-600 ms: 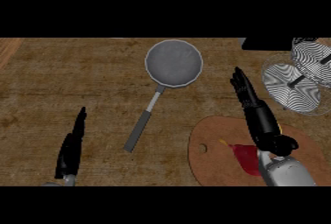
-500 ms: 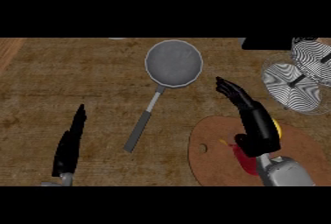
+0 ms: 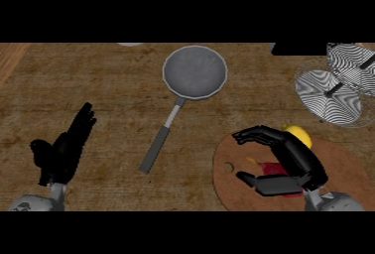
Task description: Pick the pear from the cutting board and place it in the tiered basket
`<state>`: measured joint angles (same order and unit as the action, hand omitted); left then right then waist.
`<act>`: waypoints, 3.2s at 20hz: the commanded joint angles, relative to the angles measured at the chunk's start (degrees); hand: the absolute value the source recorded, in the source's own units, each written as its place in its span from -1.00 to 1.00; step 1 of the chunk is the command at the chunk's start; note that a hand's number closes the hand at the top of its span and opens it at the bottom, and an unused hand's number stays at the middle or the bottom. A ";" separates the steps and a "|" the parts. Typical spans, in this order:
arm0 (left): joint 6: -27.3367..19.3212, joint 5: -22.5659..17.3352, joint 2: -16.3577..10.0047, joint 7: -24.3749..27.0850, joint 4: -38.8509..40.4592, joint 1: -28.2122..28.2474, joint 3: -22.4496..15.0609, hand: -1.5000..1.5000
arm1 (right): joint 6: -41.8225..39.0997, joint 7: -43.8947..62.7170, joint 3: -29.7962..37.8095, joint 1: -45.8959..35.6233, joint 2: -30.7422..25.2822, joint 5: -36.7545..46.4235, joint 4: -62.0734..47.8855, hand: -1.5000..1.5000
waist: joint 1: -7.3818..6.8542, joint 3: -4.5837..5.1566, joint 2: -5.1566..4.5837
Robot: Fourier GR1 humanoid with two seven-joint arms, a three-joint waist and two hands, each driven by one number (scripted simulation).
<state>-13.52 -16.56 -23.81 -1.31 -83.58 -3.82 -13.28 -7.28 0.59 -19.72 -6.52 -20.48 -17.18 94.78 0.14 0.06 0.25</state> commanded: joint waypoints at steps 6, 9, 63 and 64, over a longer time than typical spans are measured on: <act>5.81 -3.36 -0.98 -2.76 -0.83 0.54 3.52 0.00 | -12.50 -3.89 9.90 -2.66 -13.11 0.98 1.68 -1.00 | -0.06 -0.05 -0.27; 4.62 -3.61 -1.83 -5.84 -4.15 -0.18 3.34 0.00 | -15.03 -1.71 10.27 -5.62 -23.00 8.35 5.95 -1.00 | 0.22 0.01 0.15; 13.22 6.55 8.10 -9.99 -7.05 1.95 11.99 0.00 | -26.88 -6.19 -9.16 -2.26 -8.15 65.85 -2.31 1.00 | -0.26 -0.06 -0.22; 12.76 5.91 7.10 -13.17 -9.93 0.98 13.14 0.00 | -23.63 -12.19 -8.51 -1.89 -11.12 67.39 -4.36 1.00 | -0.32 -0.08 -0.22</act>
<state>-0.33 -10.95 -17.09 -11.73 -90.71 -2.83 -0.48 -34.04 -7.94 -25.22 -10.20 -32.10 45.45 91.71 -0.19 0.30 0.38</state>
